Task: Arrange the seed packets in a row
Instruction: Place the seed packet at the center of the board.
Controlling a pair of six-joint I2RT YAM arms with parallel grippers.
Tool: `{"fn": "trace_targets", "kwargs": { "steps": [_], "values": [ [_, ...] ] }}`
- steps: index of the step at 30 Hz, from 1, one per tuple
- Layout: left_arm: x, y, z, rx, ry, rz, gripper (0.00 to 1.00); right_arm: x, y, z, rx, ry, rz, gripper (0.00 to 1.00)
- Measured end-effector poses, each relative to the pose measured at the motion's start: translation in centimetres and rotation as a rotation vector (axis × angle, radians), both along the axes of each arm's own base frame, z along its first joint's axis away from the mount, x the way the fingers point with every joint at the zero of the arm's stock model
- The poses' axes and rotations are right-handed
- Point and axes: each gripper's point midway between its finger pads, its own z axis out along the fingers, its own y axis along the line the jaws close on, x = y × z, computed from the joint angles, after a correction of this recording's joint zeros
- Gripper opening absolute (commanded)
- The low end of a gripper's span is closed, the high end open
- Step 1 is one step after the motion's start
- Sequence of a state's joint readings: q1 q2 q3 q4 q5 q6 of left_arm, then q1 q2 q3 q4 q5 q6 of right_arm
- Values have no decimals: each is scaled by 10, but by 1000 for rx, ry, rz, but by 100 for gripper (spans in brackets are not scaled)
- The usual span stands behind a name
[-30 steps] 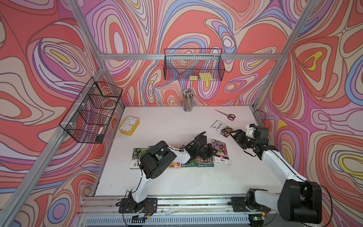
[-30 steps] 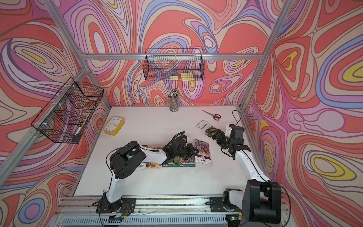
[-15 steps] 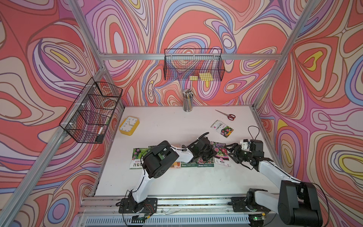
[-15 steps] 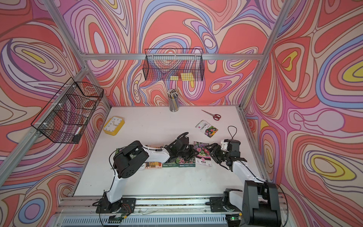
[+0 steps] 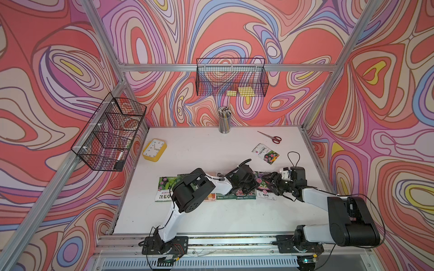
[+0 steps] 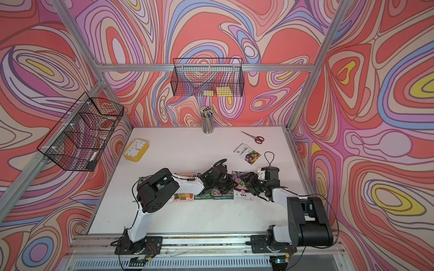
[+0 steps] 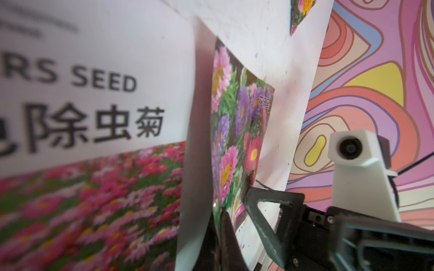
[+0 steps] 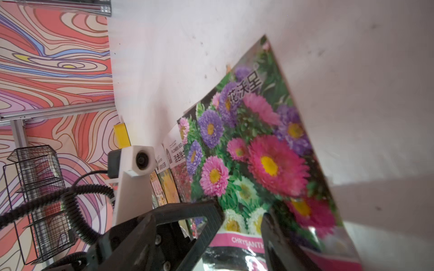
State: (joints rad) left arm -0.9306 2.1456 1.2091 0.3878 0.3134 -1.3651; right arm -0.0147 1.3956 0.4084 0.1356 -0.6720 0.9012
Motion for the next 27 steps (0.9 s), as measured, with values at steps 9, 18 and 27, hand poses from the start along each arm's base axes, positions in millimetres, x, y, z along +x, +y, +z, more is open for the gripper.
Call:
{"fn": "trace_targets", "kwargs": {
  "steps": [9,18,27],
  "values": [
    [3,-3,1,7,-16,-13,28,12,-1,-5,-6,-39,-6,70],
    [-1,5,46,73,-145,-87,73,23,-2,-5,-12,-71,-12,70],
    [8,25,162,60,-438,-77,75,32,-1,-5,-17,-89,-1,70]
  ]
}}
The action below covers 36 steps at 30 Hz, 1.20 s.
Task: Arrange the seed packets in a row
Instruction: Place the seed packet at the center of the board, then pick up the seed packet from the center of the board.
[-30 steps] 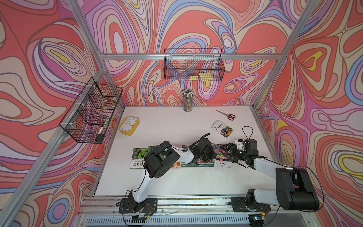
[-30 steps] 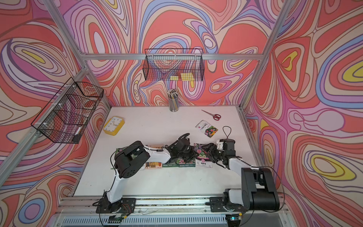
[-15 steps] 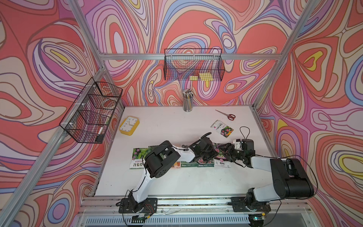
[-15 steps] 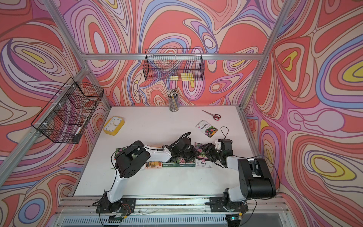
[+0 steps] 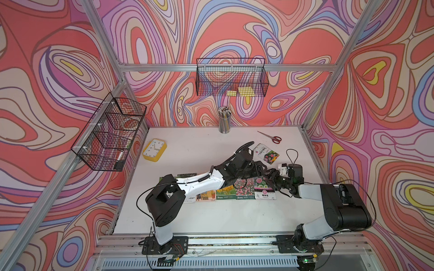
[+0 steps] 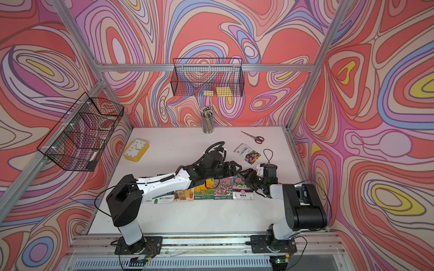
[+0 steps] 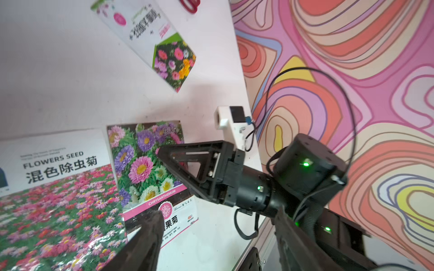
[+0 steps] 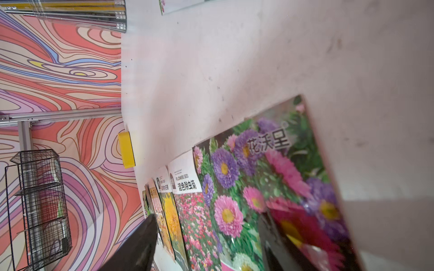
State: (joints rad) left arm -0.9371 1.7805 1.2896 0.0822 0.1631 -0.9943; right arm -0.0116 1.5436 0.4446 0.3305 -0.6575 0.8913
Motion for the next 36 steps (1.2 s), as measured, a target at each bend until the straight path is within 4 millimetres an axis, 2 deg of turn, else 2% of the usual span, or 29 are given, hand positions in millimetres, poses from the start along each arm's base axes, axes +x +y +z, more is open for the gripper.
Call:
{"fn": "trace_targets", "kwargs": {
  "steps": [3,7,9,10,12,14,17,19,22,25,29,32,36],
  "values": [
    [2,4,5,11,-29,4,75,1,1,0,-4,-7,11,70],
    [2,8,-6,51,-20,6,77,4,2,1,-12,-17,28,70],
    [5,10,-9,57,-16,7,86,5,3,3,-8,-22,36,72],
    [7,11,-11,59,-12,6,99,4,3,4,-8,-20,38,73],
    [13,14,-17,62,0,6,99,-1,2,9,-20,-13,35,76],
    [24,19,-26,60,25,9,99,-1,-2,23,-51,-31,32,81],
    [57,25,-45,57,68,26,99,27,-9,59,-123,-105,27,89],
    [83,24,-58,48,91,33,99,57,-15,85,-174,-165,20,94],
    [117,17,-70,28,107,36,99,99,-25,103,-246,-200,-1,95],
    [133,4,-75,7,108,14,99,135,-34,94,-313,-168,-15,95],
    [142,-16,-82,-23,112,-26,99,175,-46,60,-400,-84,-11,95],
    [147,-23,-92,-41,128,-41,99,187,-55,36,-442,-22,-3,95],
    [158,-12,-117,-31,164,-27,99,189,-68,18,-455,36,-5,94]
  ]
}}
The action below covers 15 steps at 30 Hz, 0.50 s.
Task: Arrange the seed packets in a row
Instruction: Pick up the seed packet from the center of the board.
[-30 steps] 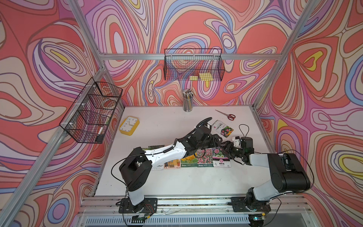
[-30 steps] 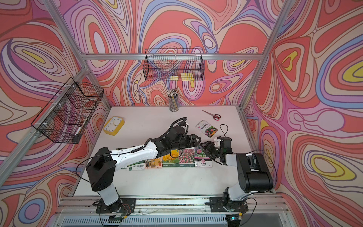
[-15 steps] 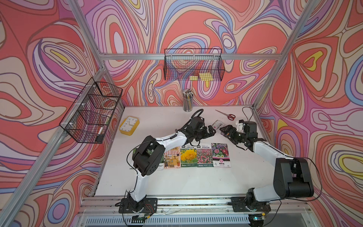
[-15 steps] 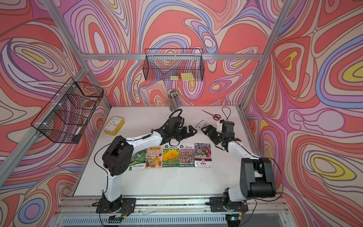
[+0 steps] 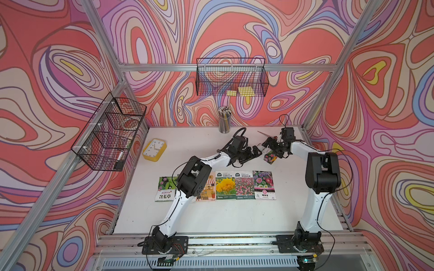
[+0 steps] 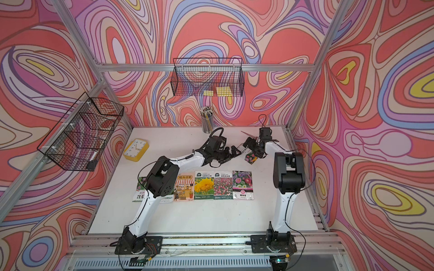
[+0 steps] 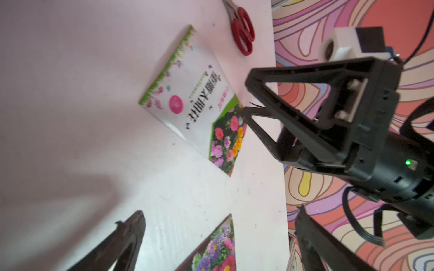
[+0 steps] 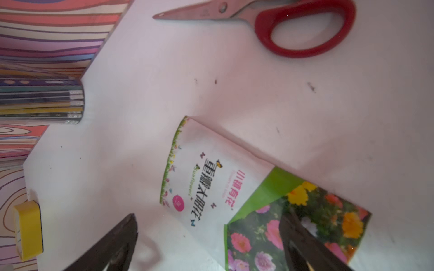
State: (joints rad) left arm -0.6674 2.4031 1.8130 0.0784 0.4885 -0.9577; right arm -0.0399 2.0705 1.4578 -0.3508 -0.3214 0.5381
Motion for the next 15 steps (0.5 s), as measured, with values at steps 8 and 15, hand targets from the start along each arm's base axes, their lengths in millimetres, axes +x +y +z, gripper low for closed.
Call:
{"fn": "trace_targets", "kwargs": {
  "steps": [8,15],
  "values": [
    [51,16,0,-40,-41,3,99,-12,-12,-13,-18,12,-29,94],
    [76,0,0,-133,-36,-51,99,13,-6,-12,14,-12,8,93]
  ]
}}
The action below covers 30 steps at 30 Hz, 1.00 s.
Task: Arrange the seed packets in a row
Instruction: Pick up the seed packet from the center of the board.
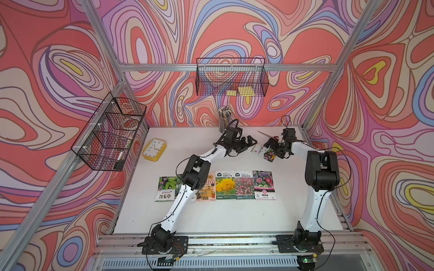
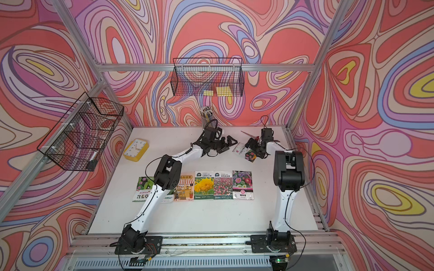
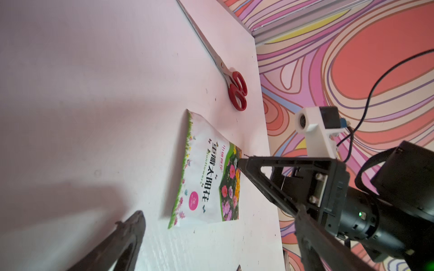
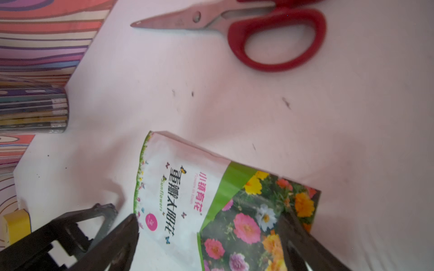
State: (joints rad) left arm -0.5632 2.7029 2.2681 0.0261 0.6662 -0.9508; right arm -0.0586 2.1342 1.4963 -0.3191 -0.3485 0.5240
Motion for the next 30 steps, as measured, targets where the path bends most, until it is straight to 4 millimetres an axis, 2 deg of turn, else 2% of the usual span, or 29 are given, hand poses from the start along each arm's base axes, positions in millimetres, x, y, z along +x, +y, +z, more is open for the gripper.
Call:
{"fn": "trace_targets", "kwargs": {
  "steps": [3,6,9,12,13,14,19,21,23,26,30],
  "values": [
    [-5,-6,-5,-34,37,-32,98,9,6,1,41,-25,27,93],
    [-12,-10,-6,-60,83,-57,86,14,13,3,84,-49,54,93],
    [-20,-15,-10,-74,121,-81,62,17,19,4,128,-67,73,92],
    [-25,-18,-14,-80,148,-97,26,20,25,6,164,-85,92,92],
    [-26,-18,-15,-80,153,-99,7,20,27,6,173,-88,96,92],
    [-28,-18,-16,-81,150,-103,0,20,28,6,178,-90,99,92],
    [-35,-12,-32,-46,158,-91,0,12,30,7,194,-111,98,91],
    [-38,-8,-35,-37,160,-80,0,-3,31,8,211,-99,81,91],
    [-41,-3,-32,-28,152,-55,0,-27,34,10,245,-73,52,91],
    [-45,6,-14,-32,97,-3,0,-64,40,21,315,-67,2,91],
    [-54,10,26,-63,-29,75,0,-93,47,50,406,-135,-44,89]
  ]
}}
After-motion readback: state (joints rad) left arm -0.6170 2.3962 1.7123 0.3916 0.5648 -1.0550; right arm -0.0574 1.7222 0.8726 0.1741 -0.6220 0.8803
